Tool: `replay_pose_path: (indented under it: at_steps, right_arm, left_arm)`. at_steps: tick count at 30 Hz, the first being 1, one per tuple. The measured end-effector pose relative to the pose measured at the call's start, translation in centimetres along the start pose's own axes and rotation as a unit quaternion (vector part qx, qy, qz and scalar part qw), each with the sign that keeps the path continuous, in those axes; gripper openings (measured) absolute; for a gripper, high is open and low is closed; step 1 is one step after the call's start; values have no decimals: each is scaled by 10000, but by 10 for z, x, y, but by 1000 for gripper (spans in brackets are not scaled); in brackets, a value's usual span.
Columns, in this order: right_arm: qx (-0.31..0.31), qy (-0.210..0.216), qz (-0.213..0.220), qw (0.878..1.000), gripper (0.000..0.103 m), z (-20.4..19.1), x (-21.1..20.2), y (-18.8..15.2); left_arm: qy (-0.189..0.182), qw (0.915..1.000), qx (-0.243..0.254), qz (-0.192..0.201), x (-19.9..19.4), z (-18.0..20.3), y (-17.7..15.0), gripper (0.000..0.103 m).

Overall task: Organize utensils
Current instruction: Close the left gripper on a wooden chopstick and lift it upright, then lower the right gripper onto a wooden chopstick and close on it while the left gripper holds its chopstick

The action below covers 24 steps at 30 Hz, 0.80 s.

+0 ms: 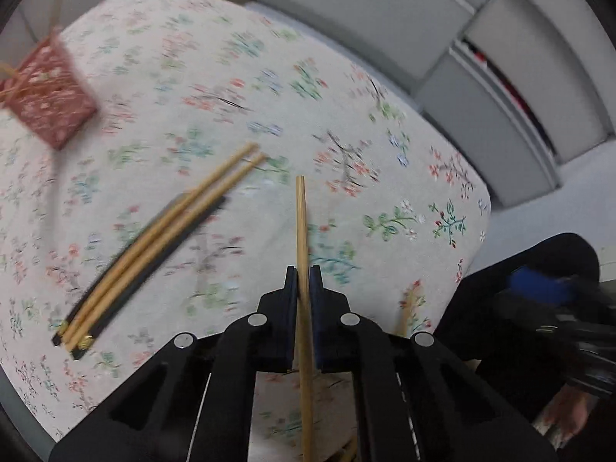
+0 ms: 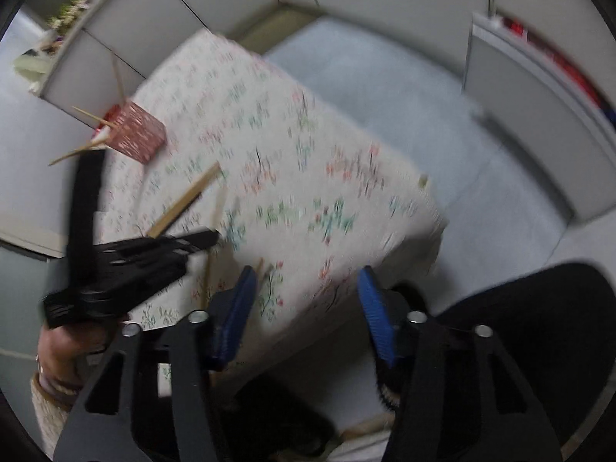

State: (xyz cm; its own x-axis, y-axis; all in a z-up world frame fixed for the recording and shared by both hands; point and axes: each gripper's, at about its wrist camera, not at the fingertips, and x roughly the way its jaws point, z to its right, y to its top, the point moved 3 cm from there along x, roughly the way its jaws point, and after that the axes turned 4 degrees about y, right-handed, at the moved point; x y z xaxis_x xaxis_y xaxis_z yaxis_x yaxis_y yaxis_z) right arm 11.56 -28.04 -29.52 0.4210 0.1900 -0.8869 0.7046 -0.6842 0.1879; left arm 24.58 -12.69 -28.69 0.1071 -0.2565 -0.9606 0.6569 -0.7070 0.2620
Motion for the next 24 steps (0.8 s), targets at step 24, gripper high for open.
replay_pose_path:
  at_steps: [24]
  right_arm:
    - [-1512, -375, 670, 9855, 0, -74, 44, -18]
  left_arm:
    - [-491, 9935, -368, 957, -45, -19, -18, 7]
